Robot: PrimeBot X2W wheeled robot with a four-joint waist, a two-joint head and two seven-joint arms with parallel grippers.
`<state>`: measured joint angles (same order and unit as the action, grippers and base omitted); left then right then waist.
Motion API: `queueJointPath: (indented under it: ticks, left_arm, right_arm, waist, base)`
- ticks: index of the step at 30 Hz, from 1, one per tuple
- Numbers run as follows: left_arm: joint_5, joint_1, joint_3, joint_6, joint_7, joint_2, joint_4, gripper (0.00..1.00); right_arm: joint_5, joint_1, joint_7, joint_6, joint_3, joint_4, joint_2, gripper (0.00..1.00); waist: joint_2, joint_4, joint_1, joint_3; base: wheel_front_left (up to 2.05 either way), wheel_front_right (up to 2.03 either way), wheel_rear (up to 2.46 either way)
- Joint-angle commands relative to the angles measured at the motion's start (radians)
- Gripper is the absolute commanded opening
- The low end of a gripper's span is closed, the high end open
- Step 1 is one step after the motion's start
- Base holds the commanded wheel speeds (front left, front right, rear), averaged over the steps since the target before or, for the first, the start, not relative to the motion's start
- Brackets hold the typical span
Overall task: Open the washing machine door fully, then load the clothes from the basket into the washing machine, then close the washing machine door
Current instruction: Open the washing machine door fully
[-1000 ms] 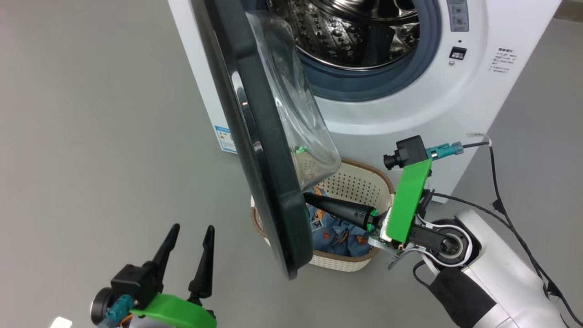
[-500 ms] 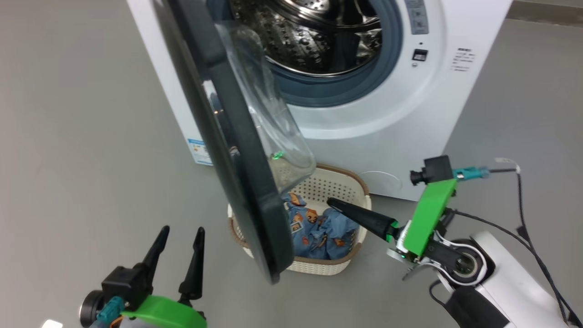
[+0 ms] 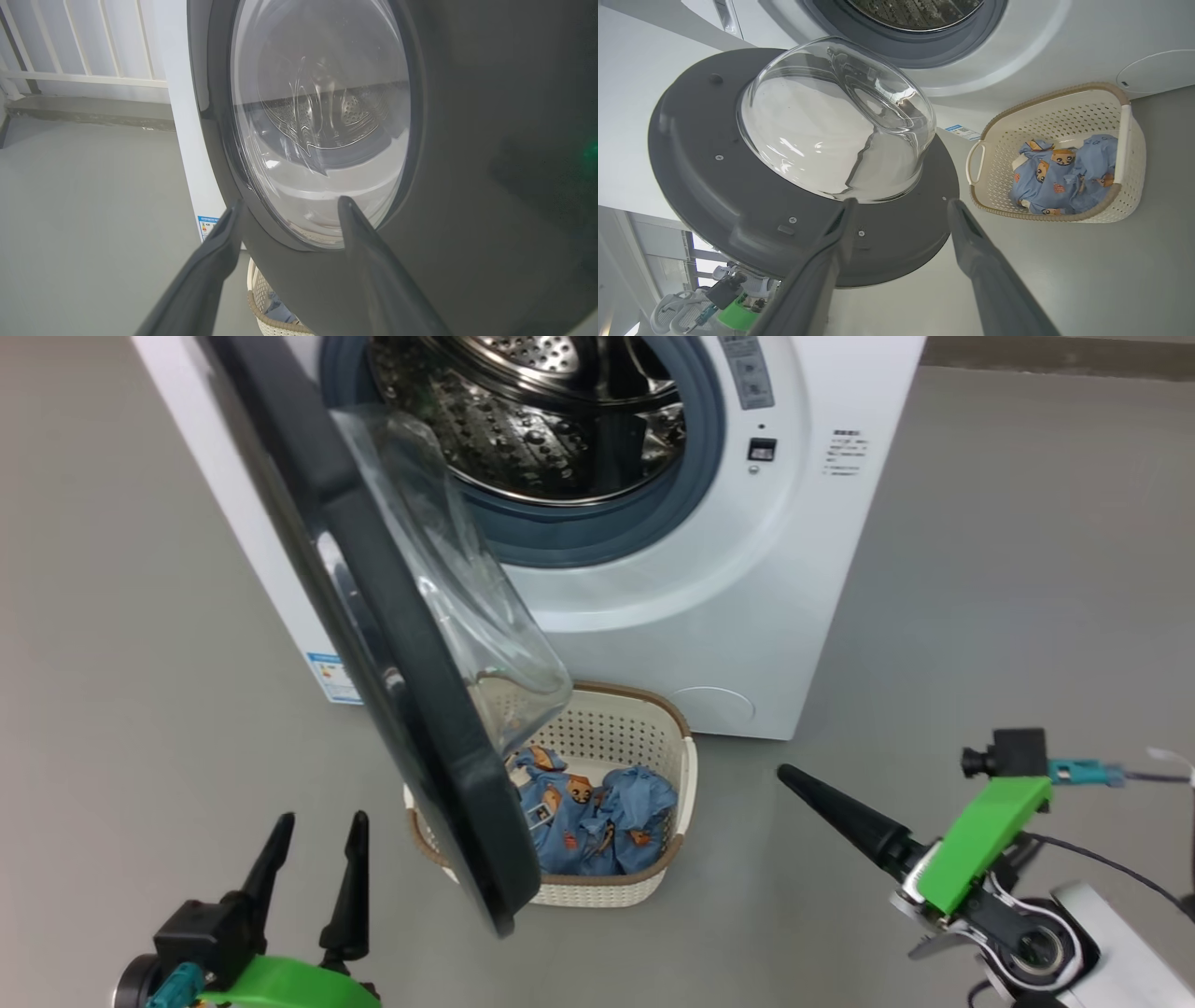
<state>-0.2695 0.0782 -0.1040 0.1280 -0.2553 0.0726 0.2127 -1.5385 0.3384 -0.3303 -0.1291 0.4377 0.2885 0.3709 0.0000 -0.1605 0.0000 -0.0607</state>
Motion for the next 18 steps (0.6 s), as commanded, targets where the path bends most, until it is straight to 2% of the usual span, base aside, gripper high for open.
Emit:
queueJointPath:
  ticks: [1, 8, 18]
  left_arm:
    - [-0.004, 0.008, 0.039, 0.003, -0.006, 0.022, -0.029, 1.0]
    - [-0.001, -0.01, 0.061, 0.003, -0.006, 0.021, -0.035, 1.0]
    - [0.001, -0.034, 0.079, 0.003, -0.006, 0.016, -0.032, 1.0]
  right_arm:
    - [0.018, -0.01, 0.011, -0.002, 0.004, -0.029, 0.011, 1.0]
    - [0.067, -0.055, 0.156, -0.002, 0.002, -0.002, 0.058, 1.0]
    - [0.182, -0.097, 0.466, -0.002, 0.068, 0.098, 0.112, 1.0]
  waist:
    - [0.0, 0.012, 0.0, -0.001]
    - [0.0, 0.041, 0.0, 0.008]
    - [0.0, 0.061, 0.0, 0.034]
  base:
    - [0.0, 0.0, 0.0]
    - [0.0, 0.0, 0.0]
    - [0.0, 0.0, 0.0]
